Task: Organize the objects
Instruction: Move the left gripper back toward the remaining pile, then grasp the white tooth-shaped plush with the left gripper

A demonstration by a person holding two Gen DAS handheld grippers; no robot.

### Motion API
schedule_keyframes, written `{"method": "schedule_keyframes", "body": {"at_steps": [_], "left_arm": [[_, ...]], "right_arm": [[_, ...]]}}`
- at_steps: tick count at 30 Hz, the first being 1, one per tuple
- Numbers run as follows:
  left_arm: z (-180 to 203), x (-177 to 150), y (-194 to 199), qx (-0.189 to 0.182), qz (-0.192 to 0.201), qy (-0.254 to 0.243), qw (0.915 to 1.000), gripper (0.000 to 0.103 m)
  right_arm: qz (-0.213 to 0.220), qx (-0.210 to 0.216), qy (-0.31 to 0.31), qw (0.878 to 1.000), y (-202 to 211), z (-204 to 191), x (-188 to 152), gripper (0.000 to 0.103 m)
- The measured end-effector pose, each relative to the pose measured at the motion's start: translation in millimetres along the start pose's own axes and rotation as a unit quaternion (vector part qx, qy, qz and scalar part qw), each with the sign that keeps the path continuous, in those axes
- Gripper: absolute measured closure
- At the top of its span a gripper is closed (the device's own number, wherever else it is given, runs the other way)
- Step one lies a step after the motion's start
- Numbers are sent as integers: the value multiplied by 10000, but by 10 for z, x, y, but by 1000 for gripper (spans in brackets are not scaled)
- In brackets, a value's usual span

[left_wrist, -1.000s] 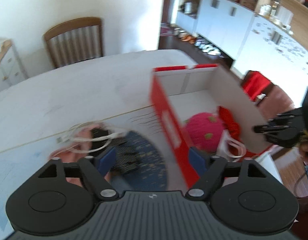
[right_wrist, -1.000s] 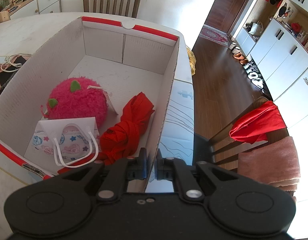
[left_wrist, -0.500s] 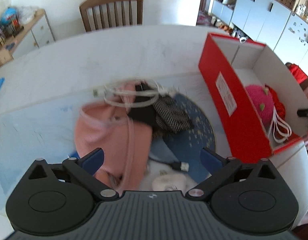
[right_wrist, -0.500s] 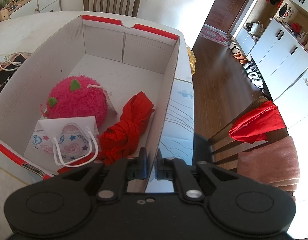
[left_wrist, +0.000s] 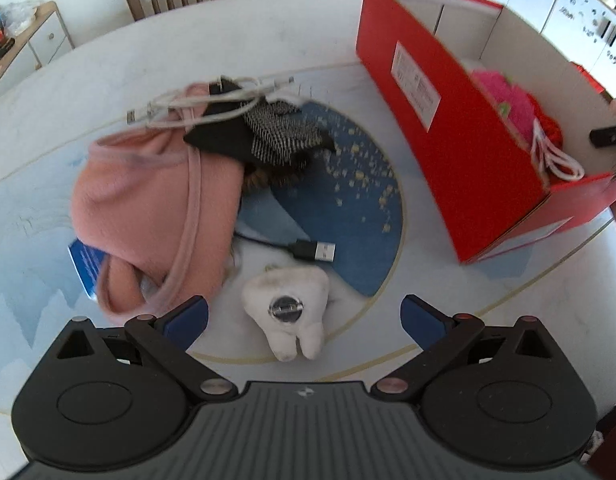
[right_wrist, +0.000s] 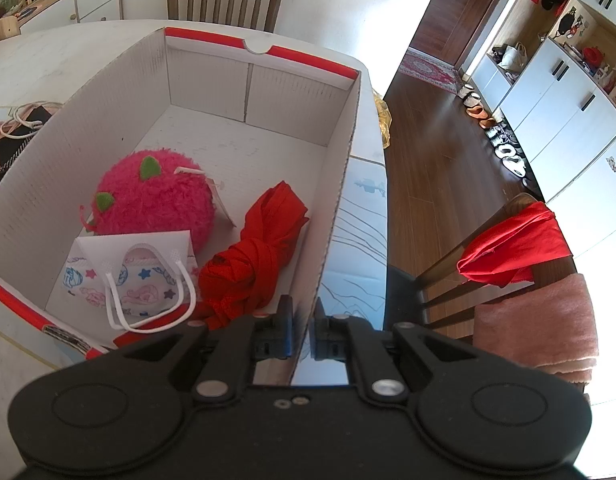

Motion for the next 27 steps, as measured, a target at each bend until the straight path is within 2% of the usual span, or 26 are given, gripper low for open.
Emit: {"method": "schedule_keyframes", "body": {"at_steps": [5, 15, 19, 22, 24, 25, 27], "left_arm": [[50, -84, -156, 121, -130, 8, 9998, 0], [-46, -154, -160, 314, 34, 422, 9986, 4], [-23, -154, -148, 276, 39, 389, 9989, 29], [-29, -150, -150, 274, 45, 423, 9987, 37], [-32, -147, -131, 287, 61, 449, 9986, 45], [-38, -141, -125, 289, 65, 460, 9985, 53], [-58, -130, -114, 265, 50, 511, 9983, 56]], "right_arm": [[1, 2, 6, 10000, 6, 7, -10, 96], [9, -7, 19, 10000, 16, 24, -20, 96], [10, -8, 15, 10000, 20, 13, -14, 96], [12, -8, 15, 10000, 20, 12, -13, 96], [6, 8, 14, 10000, 23, 25, -19, 96], [6, 8, 22, 10000, 30, 14, -18, 96], [7, 9, 26, 10000, 36, 18, -21, 96]]}}
Point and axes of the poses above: each gripper's, at about its wrist camera, not at the fingertips, and y roughly against the way its jaws point, z to its right, x to its top, the point moved 2 cm from there along -y, roughly the way its jaws point, and after that the axes turned 11 degrees about -y, right-handed, at the moved point
